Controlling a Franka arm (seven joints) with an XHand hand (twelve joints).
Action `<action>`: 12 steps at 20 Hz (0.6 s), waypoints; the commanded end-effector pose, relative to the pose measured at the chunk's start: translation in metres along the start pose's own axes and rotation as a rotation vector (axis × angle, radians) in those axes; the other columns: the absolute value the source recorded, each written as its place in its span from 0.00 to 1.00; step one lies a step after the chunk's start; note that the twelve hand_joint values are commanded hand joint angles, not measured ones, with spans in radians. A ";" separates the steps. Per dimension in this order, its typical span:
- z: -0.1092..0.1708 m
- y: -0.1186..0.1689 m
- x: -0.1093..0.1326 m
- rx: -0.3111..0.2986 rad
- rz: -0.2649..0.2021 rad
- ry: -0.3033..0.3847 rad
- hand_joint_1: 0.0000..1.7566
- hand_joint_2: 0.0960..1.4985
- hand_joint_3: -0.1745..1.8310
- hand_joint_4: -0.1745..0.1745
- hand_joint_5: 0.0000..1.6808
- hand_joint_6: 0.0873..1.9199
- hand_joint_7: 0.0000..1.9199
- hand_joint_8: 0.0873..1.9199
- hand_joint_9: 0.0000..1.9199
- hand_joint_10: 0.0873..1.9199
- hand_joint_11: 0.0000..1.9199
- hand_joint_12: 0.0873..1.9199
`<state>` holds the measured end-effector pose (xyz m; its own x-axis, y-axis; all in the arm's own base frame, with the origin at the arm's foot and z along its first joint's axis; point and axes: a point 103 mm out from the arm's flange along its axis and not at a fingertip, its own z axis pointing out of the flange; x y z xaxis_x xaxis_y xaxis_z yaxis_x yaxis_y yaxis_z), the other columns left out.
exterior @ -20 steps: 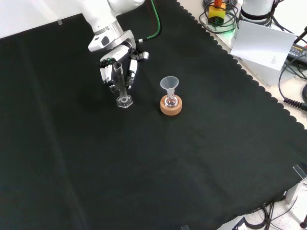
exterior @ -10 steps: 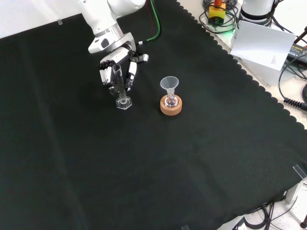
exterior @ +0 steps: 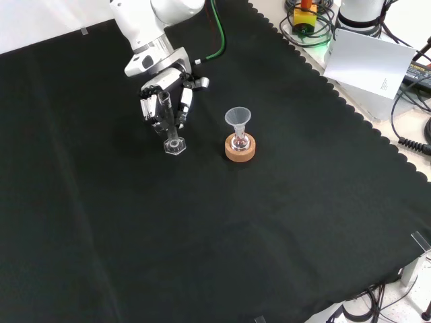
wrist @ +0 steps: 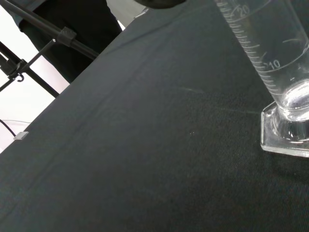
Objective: Put the graduated cylinder back on the table.
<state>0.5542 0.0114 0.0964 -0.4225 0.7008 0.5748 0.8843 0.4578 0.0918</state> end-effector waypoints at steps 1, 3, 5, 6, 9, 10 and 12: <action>0.002 -0.006 -0.004 0.015 0.006 0.046 0.62 0.71 0.07 0.46 0.51 0.42 0.47 0.24 0.64 0.00 0.44 0.52; 0.003 -0.009 -0.006 0.017 0.011 0.051 0.62 0.69 0.05 0.47 0.50 0.35 0.44 0.26 0.62 0.00 0.40 0.55; 0.002 -0.012 -0.006 0.019 0.018 0.049 0.62 0.69 0.01 0.47 0.48 0.32 0.42 0.27 0.60 0.00 0.38 0.56; 0.002 -0.013 -0.007 0.021 0.020 0.049 0.61 0.69 0.01 0.47 0.48 0.32 0.41 0.27 0.60 0.00 0.37 0.57; 0.002 -0.015 -0.007 0.024 0.031 0.046 0.61 0.69 0.00 0.47 0.48 0.31 0.41 0.27 0.59 0.00 0.36 0.58; 0.001 -0.016 -0.007 0.025 0.034 0.047 0.60 0.69 0.00 0.47 0.47 0.31 0.41 0.27 0.59 0.00 0.35 0.58; -0.003 -0.016 -0.006 0.029 0.038 0.043 0.59 0.68 0.00 0.47 0.45 0.31 0.40 0.27 0.58 0.00 0.33 0.60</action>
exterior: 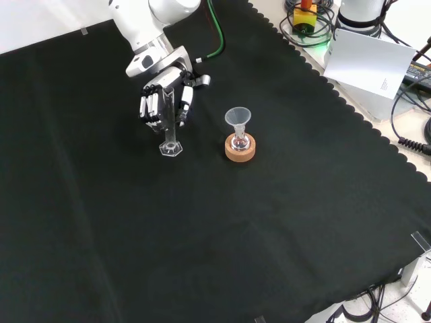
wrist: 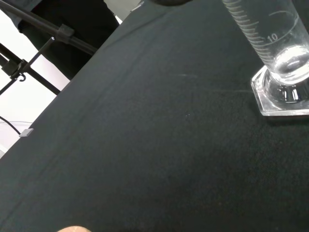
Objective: Put the graduated cylinder back on the table.
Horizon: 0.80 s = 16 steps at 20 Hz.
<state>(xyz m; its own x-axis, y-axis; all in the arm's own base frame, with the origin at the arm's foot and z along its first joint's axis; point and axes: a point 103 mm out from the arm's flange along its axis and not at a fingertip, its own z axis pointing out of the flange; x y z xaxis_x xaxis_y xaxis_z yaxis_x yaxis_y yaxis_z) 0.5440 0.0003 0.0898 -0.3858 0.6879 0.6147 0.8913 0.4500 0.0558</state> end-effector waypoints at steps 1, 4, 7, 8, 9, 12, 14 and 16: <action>-0.005 -0.002 0.002 0.007 0.012 -0.005 0.59 0.67 0.00 0.46 0.44 0.32 0.39 0.27 0.57 0.00 0.32 0.61; -0.009 0.001 0.003 0.025 0.027 -0.002 0.55 0.64 0.00 0.38 0.30 0.29 0.30 0.29 0.50 0.00 0.24 0.65; -0.011 0.003 0.004 0.040 0.035 -0.002 0.52 0.62 0.00 0.33 0.22 0.21 0.21 0.32 0.44 0.00 0.17 0.68; -0.012 0.004 0.004 0.041 0.034 -0.004 0.51 0.62 0.00 0.32 0.21 0.19 0.19 0.32 0.43 0.00 0.15 0.68; -0.013 0.004 0.005 0.039 0.034 -0.006 0.51 0.61 0.00 0.31 0.20 0.17 0.17 0.33 0.41 0.00 0.14 0.69; -0.020 0.003 0.005 0.042 0.041 -0.014 0.49 0.60 0.00 0.30 0.18 0.11 0.12 0.33 0.37 0.00 0.09 0.70; -0.027 0.001 0.004 0.046 0.049 -0.025 0.47 0.59 0.00 0.29 0.15 0.06 0.06 0.33 0.32 0.00 0.05 0.72; -0.034 -0.002 0.005 0.046 0.055 -0.038 0.45 0.58 0.00 0.29 0.13 0.02 0.02 0.31 0.27 0.00 0.01 0.73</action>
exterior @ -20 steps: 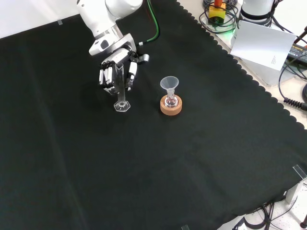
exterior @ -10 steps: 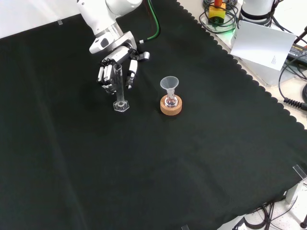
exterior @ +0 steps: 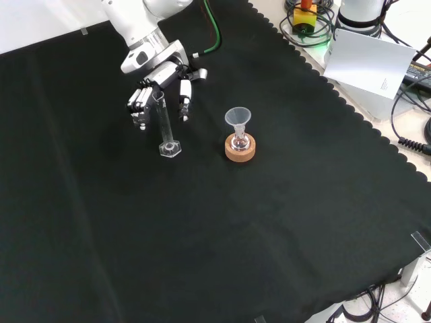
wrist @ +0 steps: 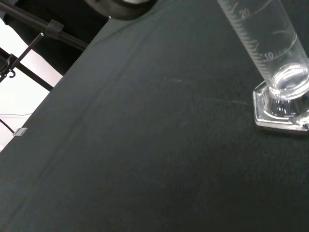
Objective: Put the graduated cylinder back on the table.
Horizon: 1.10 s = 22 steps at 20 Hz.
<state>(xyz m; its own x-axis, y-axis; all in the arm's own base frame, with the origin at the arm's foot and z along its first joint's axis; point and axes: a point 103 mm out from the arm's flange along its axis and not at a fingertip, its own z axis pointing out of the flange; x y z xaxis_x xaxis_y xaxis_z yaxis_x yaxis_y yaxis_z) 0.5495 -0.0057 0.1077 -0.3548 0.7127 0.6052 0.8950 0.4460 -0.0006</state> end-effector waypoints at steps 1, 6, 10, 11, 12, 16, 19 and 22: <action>-0.020 -0.009 0.000 -0.002 0.020 -0.031 0.45 0.57 0.00 0.29 0.12 0.01 0.01 0.29 0.26 0.00 0.01 0.72; -0.052 -0.030 0.008 -0.036 0.043 -0.076 0.43 0.57 0.00 0.29 0.10 0.00 0.00 0.27 0.24 0.00 0.00 0.72; -0.085 -0.053 0.017 -0.078 0.075 -0.116 0.43 0.56 0.00 0.29 0.10 0.00 0.00 0.26 0.24 0.00 0.00 0.72; -0.092 -0.057 0.020 -0.087 0.081 -0.126 0.43 0.57 0.00 0.29 0.10 0.00 0.00 0.26 0.24 0.00 0.00 0.72; -0.100 -0.062 0.024 -0.102 0.088 -0.139 0.43 0.57 0.00 0.29 0.10 0.00 0.00 0.26 0.24 0.00 0.00 0.72; -0.126 -0.079 0.044 -0.148 0.101 -0.193 0.43 0.57 0.00 0.28 0.11 0.00 0.00 0.27 0.25 0.00 0.00 0.72; -0.140 -0.092 0.060 -0.169 0.116 -0.229 0.43 0.57 0.00 0.28 0.12 0.00 0.00 0.29 0.25 0.00 0.00 0.72; -0.152 -0.105 0.080 -0.181 0.126 -0.266 0.43 0.57 0.00 0.28 0.12 0.00 0.00 0.30 0.25 0.00 0.00 0.72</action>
<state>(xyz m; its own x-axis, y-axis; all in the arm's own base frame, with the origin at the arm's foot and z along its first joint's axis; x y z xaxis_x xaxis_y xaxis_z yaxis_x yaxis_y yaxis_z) 0.5004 -0.0790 0.2368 -0.3028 0.8321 0.4646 0.9506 0.2984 0.0851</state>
